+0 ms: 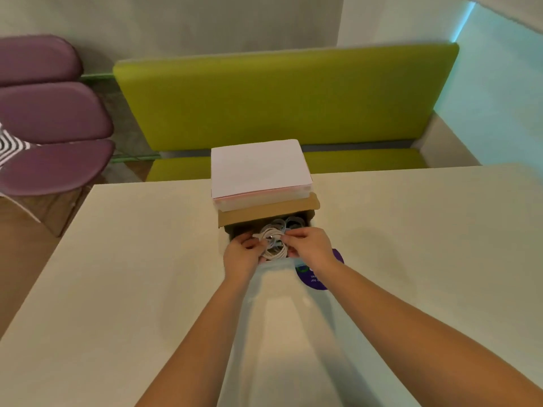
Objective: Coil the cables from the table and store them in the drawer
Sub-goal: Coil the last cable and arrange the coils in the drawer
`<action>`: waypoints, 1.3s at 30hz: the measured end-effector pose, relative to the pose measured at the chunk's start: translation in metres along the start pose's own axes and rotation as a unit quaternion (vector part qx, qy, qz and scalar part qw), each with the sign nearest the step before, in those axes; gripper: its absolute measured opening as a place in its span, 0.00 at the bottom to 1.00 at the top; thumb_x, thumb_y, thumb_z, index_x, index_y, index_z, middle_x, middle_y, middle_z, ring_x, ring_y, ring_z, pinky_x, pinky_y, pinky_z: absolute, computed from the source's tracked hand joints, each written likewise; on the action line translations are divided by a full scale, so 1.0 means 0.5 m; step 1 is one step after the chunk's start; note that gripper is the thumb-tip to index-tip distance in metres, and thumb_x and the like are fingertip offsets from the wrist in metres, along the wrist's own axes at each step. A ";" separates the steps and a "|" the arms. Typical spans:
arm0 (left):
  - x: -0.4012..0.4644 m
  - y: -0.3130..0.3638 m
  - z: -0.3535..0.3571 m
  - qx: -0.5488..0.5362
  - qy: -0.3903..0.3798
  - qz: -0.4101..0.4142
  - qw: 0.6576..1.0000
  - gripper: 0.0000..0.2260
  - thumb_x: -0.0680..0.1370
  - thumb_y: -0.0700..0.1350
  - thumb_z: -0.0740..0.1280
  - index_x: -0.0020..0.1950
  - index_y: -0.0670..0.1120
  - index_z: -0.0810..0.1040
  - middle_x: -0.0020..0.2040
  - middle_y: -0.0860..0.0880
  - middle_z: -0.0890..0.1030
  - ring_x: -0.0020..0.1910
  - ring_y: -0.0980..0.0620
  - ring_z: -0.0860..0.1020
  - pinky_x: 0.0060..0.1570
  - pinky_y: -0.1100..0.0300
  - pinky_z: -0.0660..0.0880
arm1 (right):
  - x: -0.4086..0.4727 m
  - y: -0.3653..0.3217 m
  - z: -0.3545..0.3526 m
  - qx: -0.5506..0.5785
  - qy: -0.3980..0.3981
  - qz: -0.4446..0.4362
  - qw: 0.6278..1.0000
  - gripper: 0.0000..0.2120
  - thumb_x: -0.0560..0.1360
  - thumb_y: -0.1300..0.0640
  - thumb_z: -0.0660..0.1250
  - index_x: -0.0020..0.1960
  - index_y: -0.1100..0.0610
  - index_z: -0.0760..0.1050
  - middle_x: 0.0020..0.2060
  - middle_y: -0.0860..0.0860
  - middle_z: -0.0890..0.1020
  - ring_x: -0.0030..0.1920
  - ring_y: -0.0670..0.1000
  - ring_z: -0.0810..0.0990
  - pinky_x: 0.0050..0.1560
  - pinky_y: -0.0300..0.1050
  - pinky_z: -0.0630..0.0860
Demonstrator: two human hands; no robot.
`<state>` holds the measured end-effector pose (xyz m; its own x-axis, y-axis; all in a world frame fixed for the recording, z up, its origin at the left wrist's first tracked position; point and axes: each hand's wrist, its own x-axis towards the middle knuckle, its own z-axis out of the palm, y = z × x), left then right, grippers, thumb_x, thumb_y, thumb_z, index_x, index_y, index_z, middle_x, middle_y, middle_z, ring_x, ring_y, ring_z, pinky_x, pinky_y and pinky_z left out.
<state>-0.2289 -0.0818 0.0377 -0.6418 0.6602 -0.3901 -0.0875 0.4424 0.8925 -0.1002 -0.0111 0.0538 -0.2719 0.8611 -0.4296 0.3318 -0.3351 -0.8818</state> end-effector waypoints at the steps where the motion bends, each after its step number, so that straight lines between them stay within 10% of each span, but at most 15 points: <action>1: 0.007 -0.002 -0.005 0.021 0.009 0.014 1.000 0.18 0.75 0.40 0.73 0.63 0.39 0.77 0.53 0.43 0.84 0.47 0.46 0.83 0.47 0.52 0.82 | 0.006 -0.002 0.005 -0.016 -0.002 -0.004 1.000 0.10 0.74 0.59 0.72 0.55 0.60 0.82 0.47 0.56 0.84 0.42 0.53 0.84 0.41 0.39 0.82; 11: 0.046 -0.026 0.002 0.160 0.090 0.090 0.979 0.09 0.77 0.41 0.70 0.56 0.43 0.81 0.52 0.45 0.84 0.49 0.47 0.82 0.43 0.64 0.71 | 0.068 0.014 0.051 -0.099 -0.022 0.012 0.995 0.11 0.70 0.57 0.76 0.52 0.56 0.84 0.44 0.50 0.83 0.46 0.50 0.81 0.54 0.47 0.79; 22: 0.069 -0.046 0.002 0.346 -0.023 0.121 0.930 0.35 0.68 0.55 0.76 0.73 0.52 0.68 0.68 0.47 0.71 0.67 0.46 0.69 0.62 0.52 0.72 | 0.078 0.026 0.068 -0.194 0.032 -0.015 0.980 0.13 0.74 0.51 0.68 0.56 0.54 0.73 0.46 0.50 0.81 0.45 0.53 0.79 0.42 0.45 0.75; 31: 0.066 -0.036 0.006 0.544 -0.018 0.137 0.827 0.32 0.74 0.58 0.67 0.76 0.52 0.64 0.71 0.47 0.66 0.70 0.46 0.65 0.61 0.54 0.71 | 0.110 0.012 0.058 -0.248 0.023 -0.041 0.968 0.15 0.74 0.44 0.69 0.55 0.51 0.78 0.53 0.51 0.82 0.48 0.54 0.81 0.49 0.50 0.79; 39: 0.079 -0.035 -0.007 0.535 -0.044 0.126 0.834 0.34 0.75 0.63 0.67 0.77 0.55 0.59 0.73 0.50 0.67 0.72 0.49 0.65 0.63 0.54 0.71 | 0.112 -0.014 0.067 -0.508 0.040 -0.095 0.855 0.17 0.77 0.37 0.61 0.54 0.48 0.78 0.48 0.49 0.82 0.45 0.52 0.80 0.37 0.41 0.71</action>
<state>-0.2556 -0.0655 0.0077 -0.4739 0.8353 -0.2787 0.8027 0.5399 0.2534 -0.1478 0.0266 0.0293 -0.3596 0.9000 -0.2465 0.9130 0.2849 -0.2919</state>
